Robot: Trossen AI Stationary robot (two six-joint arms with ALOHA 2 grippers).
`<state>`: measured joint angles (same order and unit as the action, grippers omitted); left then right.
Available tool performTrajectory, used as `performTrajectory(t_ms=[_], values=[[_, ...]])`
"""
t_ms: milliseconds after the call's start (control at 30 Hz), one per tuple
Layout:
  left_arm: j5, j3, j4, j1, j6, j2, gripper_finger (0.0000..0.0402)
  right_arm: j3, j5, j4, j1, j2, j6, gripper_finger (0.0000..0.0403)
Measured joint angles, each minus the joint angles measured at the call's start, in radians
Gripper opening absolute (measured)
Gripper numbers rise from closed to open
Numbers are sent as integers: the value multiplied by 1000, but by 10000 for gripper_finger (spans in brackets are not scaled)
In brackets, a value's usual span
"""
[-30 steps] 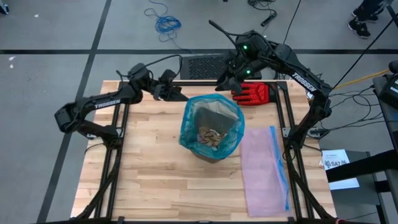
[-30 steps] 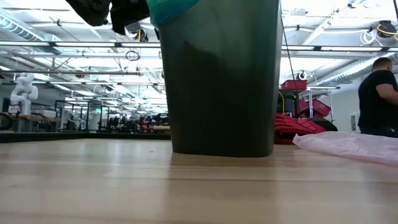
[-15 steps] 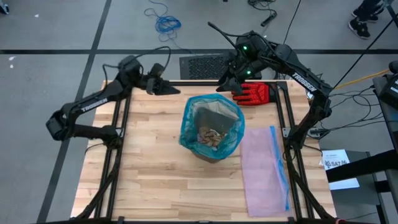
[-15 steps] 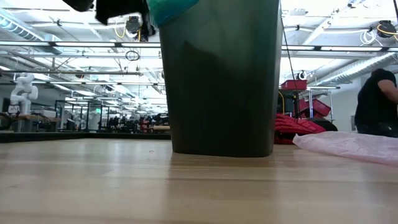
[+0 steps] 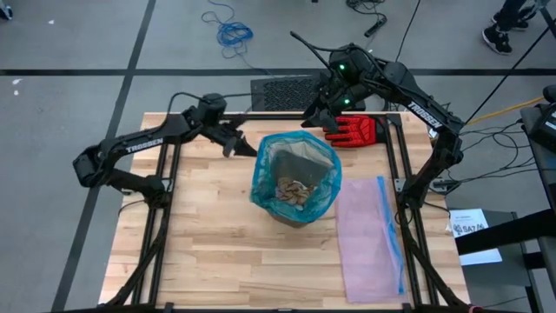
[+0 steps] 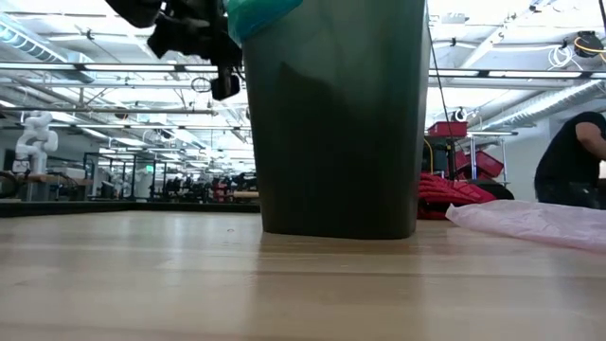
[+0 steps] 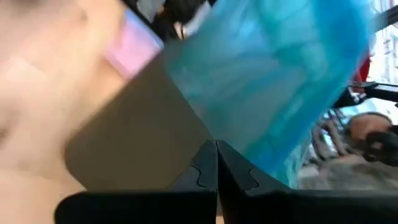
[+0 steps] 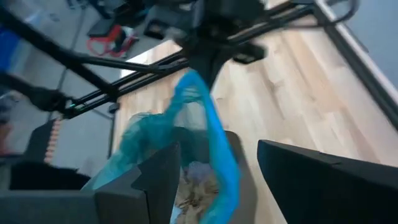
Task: Place trash/remove bag and relplace
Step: Remove the blue trash bag from the trash bin
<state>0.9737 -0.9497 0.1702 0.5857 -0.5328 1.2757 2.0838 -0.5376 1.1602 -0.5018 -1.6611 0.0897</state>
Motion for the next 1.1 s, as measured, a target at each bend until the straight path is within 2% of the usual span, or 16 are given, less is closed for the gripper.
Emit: performTrajectory(t_ms=[133, 233, 467, 733, 967, 1100], values=[[51, -3, -17, -59, -36, 7, 0, 0, 65, 78, -1, -4, 6, 208], [65, -20, -39, -79, -47, -9, 0, 0, 66, 137, 0, -13, 5, 208], [71, -67, -63, -65, -89, -55, 0, 0, 61, 146, 6, -18, -2, 201], [66, -98, -61, -59, -89, -63, 0, 0, 66, 155, 6, -59, -45, 111], [46, -98, -58, -58, -89, -63, 0, 0, 32, 151, 7, -94, -61, 67], [44, -98, -57, -58, -89, -63, 0, 0, 13, 151, 13, -93, -84, 15]])
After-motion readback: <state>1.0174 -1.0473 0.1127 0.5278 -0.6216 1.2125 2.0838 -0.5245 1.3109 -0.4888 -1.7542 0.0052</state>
